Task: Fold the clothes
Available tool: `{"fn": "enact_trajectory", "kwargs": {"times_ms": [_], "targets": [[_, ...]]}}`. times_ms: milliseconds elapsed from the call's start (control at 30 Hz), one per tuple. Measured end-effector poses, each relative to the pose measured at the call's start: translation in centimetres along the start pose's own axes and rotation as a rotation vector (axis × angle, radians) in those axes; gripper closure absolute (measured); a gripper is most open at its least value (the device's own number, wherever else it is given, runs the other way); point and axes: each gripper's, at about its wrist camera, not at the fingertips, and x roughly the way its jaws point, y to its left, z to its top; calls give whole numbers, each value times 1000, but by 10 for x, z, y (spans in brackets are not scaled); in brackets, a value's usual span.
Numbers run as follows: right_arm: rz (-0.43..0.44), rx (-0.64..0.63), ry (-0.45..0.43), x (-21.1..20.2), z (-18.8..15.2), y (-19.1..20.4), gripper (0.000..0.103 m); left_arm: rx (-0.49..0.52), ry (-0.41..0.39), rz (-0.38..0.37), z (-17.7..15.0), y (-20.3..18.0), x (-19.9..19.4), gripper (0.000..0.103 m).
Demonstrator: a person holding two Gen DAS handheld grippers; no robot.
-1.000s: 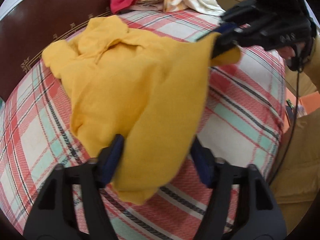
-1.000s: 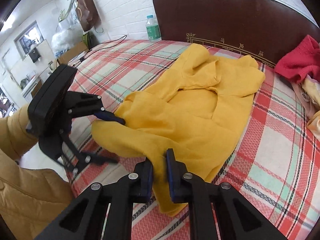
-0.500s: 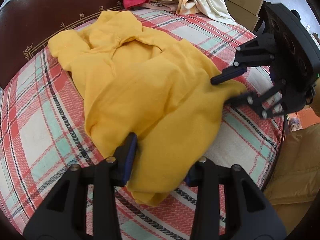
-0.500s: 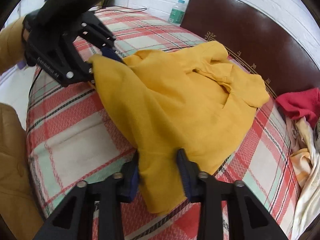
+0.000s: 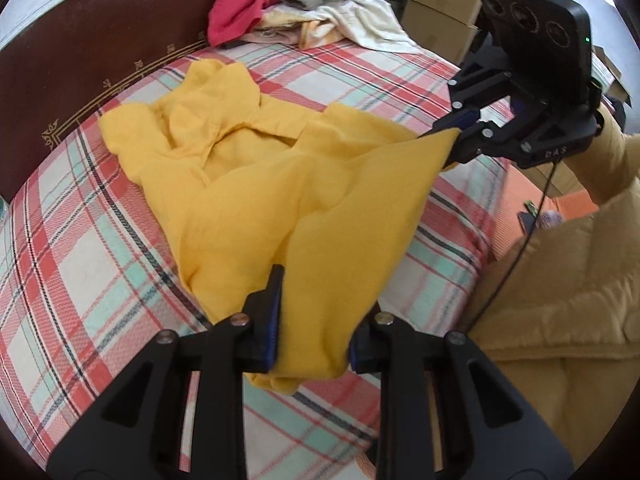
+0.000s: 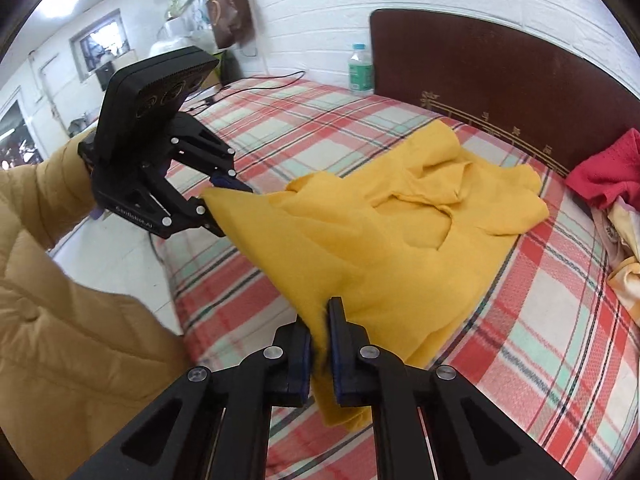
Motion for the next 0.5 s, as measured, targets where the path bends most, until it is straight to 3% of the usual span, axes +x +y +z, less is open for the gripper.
{"fn": "enact_trajectory", "kwargs": {"times_ms": [233, 500], "targets": [[6, -6, 5, -11, -2, 17, 96, 10, 24, 0, -4, -5, -4, 75], [-85, -9, -41, -15, 43, -23, 96, 6, 2, 59, 57, 40, -14, 75]]}}
